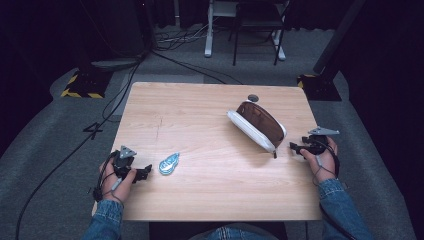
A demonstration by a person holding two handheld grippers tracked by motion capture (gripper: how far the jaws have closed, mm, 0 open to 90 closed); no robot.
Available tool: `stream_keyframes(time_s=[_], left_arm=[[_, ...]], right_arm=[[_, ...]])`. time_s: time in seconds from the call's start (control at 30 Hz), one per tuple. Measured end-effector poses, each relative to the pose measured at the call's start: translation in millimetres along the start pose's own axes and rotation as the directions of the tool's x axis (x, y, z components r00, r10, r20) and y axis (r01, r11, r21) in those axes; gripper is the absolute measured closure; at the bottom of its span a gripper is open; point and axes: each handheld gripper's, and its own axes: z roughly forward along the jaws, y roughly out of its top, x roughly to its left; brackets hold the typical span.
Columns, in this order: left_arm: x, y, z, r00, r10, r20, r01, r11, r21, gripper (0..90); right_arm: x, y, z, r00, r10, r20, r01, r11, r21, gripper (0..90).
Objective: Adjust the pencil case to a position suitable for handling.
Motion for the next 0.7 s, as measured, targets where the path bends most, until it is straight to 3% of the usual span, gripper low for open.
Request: stream_keyframes(time_s=[0.43, 0.7], left_arm=[[0.1, 0.4, 0.3, 1.0, 0.002, 0.001, -0.002, 1.0, 0.002, 7.6], [0.2, 0.4, 0.3, 1.0, 0.003, 0.001, -0.003, 1.0, 0.002, 7.6]], right_arm=[[3.2, 8.8, -11.7, 0.9995, 0.011, -0.03, -0.011, 1.0, 0.007, 36.7], [10.3, 23.1, -24.8, 0.9989, 0.012, -0.044, -0.013, 1.0, -0.021, 37.0]])
